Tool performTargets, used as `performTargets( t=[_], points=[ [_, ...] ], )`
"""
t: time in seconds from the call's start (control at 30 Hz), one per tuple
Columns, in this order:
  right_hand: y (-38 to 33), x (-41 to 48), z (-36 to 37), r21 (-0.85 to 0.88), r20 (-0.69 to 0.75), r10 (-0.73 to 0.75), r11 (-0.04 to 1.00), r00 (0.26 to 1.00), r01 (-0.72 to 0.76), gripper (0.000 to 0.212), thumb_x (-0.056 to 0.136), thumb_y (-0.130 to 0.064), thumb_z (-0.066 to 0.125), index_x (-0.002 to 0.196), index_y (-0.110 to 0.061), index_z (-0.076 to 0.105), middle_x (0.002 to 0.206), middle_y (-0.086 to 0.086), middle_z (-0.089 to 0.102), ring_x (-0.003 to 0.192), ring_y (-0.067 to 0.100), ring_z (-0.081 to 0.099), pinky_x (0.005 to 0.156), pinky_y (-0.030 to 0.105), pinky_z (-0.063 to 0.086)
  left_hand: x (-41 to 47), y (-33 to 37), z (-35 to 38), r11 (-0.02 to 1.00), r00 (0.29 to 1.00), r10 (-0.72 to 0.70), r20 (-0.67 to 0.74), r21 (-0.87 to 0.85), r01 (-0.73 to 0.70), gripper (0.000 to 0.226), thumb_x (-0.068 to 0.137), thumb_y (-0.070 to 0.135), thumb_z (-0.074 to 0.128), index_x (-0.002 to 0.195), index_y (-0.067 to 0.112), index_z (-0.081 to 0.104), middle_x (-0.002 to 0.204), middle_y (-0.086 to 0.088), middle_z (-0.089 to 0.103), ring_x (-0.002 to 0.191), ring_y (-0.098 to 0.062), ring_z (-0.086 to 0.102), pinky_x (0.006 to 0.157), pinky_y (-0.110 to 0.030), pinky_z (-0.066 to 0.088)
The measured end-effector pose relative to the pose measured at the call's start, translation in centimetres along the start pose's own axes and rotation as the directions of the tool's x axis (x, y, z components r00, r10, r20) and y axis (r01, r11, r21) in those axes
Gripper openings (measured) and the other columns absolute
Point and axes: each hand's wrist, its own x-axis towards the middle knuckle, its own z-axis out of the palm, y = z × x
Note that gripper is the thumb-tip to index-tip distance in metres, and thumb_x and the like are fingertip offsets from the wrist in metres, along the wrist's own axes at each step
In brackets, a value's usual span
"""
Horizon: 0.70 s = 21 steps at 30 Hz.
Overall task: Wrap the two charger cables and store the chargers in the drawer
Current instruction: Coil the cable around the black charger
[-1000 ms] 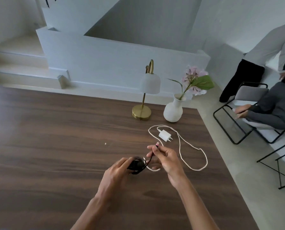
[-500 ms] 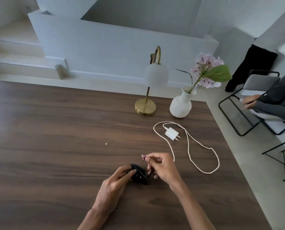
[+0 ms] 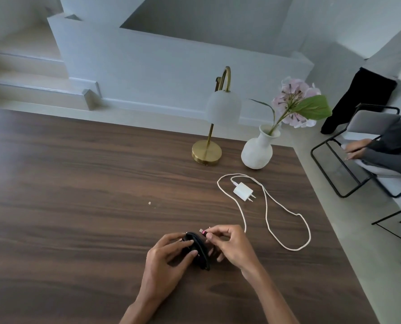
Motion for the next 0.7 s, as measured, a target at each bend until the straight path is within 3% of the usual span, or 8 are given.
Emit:
performTargets(
  t=[0.13, 0.3, 0.6, 0.7],
  points=[
    [0.7, 0.0, -0.1, 0.021, -0.006, 0.006, 1.000, 1.000, -0.006, 0.005, 0.089, -0.009, 0.073, 0.093, -0.007, 0.075, 0.081, 0.016, 0.077, 0.055, 0.015, 0.067, 0.041, 0.024, 0.049, -0.3, -0.4, 0.4, 0.979, 0.992, -0.119, 0.031, -0.164, 0.122, 0.041, 0.071, 0.007, 0.090, 0.107, 0.023, 0.079, 0.104, 0.002, 0.076, 0.098, -0.012, 0.077, 0.090, -0.036, 0.062],
    [1.4, 0.0, -0.2, 0.003, 0.068, 0.007, 1.000, 0.998, -0.008, 0.002, 0.087, -0.007, 0.074, 0.087, -0.006, 0.075, 0.067, 0.004, 0.072, 0.055, 0.016, 0.066, 0.045, 0.025, 0.052, 0.0, -0.9, -0.1, 0.980, 0.989, -0.119, 0.085, -0.150, 0.131, 0.046, 0.070, 0.014, 0.091, 0.113, 0.023, 0.078, 0.101, 0.003, 0.076, 0.094, -0.012, 0.078, 0.089, -0.035, 0.063],
    [1.6, -0.5, 0.1, 0.086, 0.093, 0.022, 0.996, 0.995, -0.030, 0.007, 0.088, -0.004, 0.074, 0.090, 0.002, 0.076, 0.065, -0.001, 0.073, 0.056, 0.011, 0.064, 0.049, 0.020, 0.050, 0.3, -0.7, -0.1, 0.979, 0.984, -0.142, 0.111, -0.128, 0.156, 0.050, 0.068, 0.014, 0.093, 0.115, 0.018, 0.077, 0.096, 0.004, 0.074, 0.092, -0.012, 0.077, 0.088, -0.033, 0.063],
    [1.9, -0.6, 0.3, 0.113, 0.091, 0.012, 0.993, 0.996, -0.022, 0.005, 0.088, -0.003, 0.073, 0.088, -0.003, 0.078, 0.062, -0.002, 0.070, 0.055, 0.007, 0.061, 0.054, 0.017, 0.049, 0.3, -0.4, -0.1, 0.979, 0.983, -0.144, 0.110, -0.128, 0.158, 0.050, 0.067, 0.015, 0.093, 0.113, 0.026, 0.077, 0.094, 0.005, 0.073, 0.089, -0.012, 0.077, 0.087, -0.030, 0.063]
  ],
)
